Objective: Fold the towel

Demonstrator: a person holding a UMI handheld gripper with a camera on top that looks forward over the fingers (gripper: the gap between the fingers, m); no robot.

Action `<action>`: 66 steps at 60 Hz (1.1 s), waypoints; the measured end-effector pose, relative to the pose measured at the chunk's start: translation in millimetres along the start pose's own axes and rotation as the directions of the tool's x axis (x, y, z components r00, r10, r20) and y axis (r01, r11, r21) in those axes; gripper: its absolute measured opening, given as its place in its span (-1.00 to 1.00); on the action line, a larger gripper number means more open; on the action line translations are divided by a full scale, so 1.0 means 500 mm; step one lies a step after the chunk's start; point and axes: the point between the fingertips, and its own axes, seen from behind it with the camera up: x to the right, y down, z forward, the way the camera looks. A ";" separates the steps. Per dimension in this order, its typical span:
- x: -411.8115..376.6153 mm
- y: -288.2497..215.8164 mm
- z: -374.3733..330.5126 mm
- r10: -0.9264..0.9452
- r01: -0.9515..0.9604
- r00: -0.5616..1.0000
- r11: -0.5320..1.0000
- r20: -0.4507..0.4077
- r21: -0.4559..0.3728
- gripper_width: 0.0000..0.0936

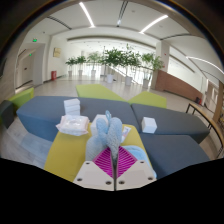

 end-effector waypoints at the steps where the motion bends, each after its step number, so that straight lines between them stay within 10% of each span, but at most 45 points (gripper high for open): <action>1: 0.022 0.010 0.006 0.000 0.000 1.000 1.000 -0.012 -0.006 -0.98; 23: 0.183 0.173 0.087 0.088 -0.100 0.993 0.983 -0.082 -0.154 -0.89; 32: 0.225 0.142 0.054 0.084 -0.105 0.985 0.986 -0.151 -0.132 0.43; 38: 0.246 0.124 0.003 0.060 -0.086 0.981 0.987 -0.182 -0.134 0.73; 66: 0.082 0.048 -0.395 0.055 -0.054 0.997 0.998 0.058 -0.016 0.81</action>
